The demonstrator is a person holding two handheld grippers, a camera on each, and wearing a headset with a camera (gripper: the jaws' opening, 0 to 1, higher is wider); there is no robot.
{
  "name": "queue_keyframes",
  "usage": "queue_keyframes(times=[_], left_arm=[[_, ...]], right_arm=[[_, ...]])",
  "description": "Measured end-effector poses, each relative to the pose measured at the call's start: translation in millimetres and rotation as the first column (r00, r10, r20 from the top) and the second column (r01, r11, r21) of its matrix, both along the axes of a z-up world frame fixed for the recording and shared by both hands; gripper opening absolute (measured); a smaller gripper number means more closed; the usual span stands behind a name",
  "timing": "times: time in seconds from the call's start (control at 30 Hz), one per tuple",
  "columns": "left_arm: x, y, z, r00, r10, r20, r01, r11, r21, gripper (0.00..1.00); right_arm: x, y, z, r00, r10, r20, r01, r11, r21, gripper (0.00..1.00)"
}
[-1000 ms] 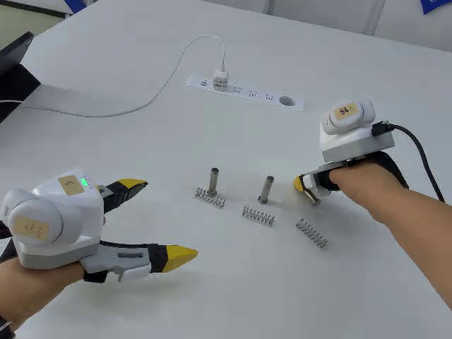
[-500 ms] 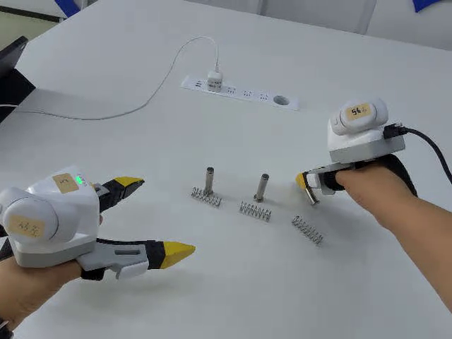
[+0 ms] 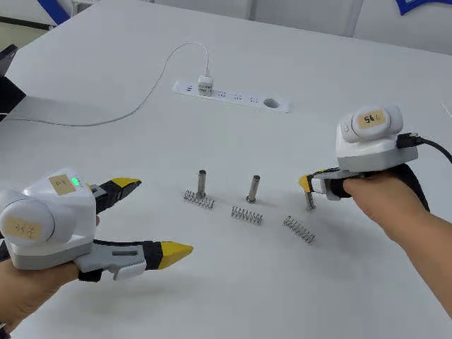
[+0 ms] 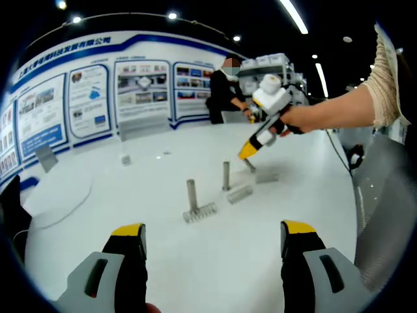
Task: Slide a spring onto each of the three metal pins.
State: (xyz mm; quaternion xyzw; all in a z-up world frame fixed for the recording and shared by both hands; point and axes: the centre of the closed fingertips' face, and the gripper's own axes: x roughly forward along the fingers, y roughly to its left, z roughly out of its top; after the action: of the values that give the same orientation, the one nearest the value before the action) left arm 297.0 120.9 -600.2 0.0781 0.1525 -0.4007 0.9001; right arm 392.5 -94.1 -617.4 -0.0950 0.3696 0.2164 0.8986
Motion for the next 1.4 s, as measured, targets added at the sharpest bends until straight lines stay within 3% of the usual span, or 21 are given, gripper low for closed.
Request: queue_keyframes(times=[0.57, 1.4], left_arm=[[-0.8, -3.7, 3.2, 1.000, -0.011, 0.008, 0.011, 1.000, 0.003, 0.86], [-4.8, -7.8, 5.0, 1.000, -0.022, 0.009, 0.022, 1.000, 0.012, 0.86]], right_arm=[[-13.3, -6.3, 6.9, 0.999, -0.012, 0.042, 0.011, 1.000, 0.010, 0.09], [-21.6, -12.9, 6.0, 0.998, -0.004, 0.057, 0.003, 1.000, 0.011, 0.09]])
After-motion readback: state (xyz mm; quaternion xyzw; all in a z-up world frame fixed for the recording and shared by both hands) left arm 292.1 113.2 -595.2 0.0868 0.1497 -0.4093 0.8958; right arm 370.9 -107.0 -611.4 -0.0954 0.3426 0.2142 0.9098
